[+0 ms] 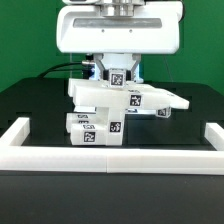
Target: Assemble chair
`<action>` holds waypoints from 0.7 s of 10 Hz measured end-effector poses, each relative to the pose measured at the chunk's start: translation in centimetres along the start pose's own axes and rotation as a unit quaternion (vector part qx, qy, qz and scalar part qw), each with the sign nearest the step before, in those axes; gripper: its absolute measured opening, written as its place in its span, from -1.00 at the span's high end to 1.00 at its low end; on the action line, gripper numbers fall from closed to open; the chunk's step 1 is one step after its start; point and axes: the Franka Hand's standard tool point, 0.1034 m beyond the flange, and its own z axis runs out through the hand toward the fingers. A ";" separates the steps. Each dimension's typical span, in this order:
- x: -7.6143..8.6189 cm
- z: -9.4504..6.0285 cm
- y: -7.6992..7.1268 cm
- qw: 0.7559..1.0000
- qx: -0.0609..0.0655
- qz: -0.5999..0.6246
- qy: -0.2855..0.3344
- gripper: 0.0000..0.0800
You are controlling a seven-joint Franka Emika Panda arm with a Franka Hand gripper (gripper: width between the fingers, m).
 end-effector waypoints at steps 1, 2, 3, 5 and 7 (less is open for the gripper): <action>0.0 0.0 0.1 0.999 0.002 0.038 0.000 0.27; 0.0 0.0 0.3 0.997 0.004 0.072 0.000 0.27; 0.1 0.1 0.5 0.995 0.006 0.098 0.000 0.27; 0.1 0.1 0.7 0.988 0.009 0.154 0.000 0.27; 0.1 0.1 0.8 0.971 0.011 0.237 -0.001 0.27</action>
Offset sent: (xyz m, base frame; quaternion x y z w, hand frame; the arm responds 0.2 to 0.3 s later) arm 0.0020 -0.0105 -0.0045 0.0059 -0.0006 0.1316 0.9913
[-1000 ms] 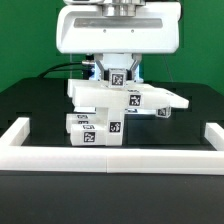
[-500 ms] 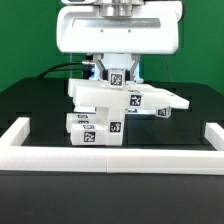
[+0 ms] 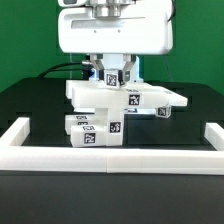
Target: Assemble chair
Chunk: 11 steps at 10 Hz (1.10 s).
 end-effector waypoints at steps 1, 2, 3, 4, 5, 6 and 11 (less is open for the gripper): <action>0.0 0.0 0.0 0.999 0.000 0.032 0.000 0.27; 0.0 0.0 0.0 0.997 0.002 0.071 -0.001 0.27; 0.0 0.0 0.0 0.994 0.004 0.105 -0.002 0.27; 0.0 0.0 0.0 0.989 0.004 0.145 -0.002 0.27; 0.0 0.0 0.0 0.985 0.005 0.171 -0.003 0.27; -0.1 0.0 -0.1 0.984 0.005 0.178 -0.003 0.27; -0.2 0.1 -0.2 0.996 0.005 0.094 -0.004 -0.61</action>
Offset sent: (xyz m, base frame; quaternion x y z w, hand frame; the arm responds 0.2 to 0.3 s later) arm 0.0005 -0.0039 -0.0021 -0.0075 -0.0009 0.2046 0.9788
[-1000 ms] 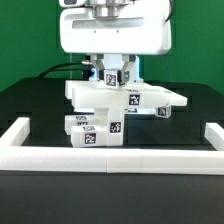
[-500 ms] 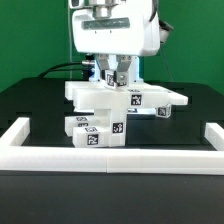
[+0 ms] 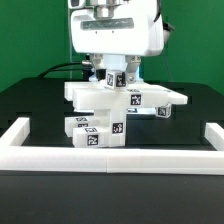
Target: Assemble chair
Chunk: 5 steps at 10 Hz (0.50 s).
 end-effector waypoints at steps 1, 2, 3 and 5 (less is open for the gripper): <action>0.0 0.0 0.0 0.999 0.000 -0.051 0.000 -0.62; -0.1 0.0 -0.1 0.995 0.000 -0.099 0.001 -0.62; -0.2 0.1 -0.2 0.987 0.000 -0.159 0.000 -0.62; -0.2 0.1 -0.2 0.964 0.000 -0.266 0.000 -0.62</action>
Offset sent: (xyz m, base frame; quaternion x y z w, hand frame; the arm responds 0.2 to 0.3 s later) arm -0.0023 0.0073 0.0016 0.0077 0.0050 -0.2609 0.9653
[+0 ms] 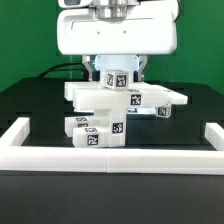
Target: Assemble chair
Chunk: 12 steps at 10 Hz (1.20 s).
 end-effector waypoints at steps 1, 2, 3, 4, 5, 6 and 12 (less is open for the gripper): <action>-0.1 0.1 0.0 0.999 0.000 -0.037 -0.001 -0.62; -0.2 0.1 0.1 0.996 -0.001 -0.088 -0.002 -0.62; -0.3 0.2 0.1 0.991 -0.001 -0.130 -0.003 -0.62; -0.3 0.2 0.1 0.982 -0.002 -0.190 -0.003 -0.62; -0.3 0.2 0.1 0.977 -0.002 -0.215 -0.003 -0.62; -0.3 0.2 0.1 0.967 -0.004 -0.255 -0.003 -0.62; -0.3 0.2 0.3 0.940 -0.006 -0.342 -0.004 0.18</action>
Offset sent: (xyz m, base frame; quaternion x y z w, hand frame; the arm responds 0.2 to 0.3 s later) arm -0.0053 0.0034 0.0012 -0.0068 0.0041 -0.2740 0.9617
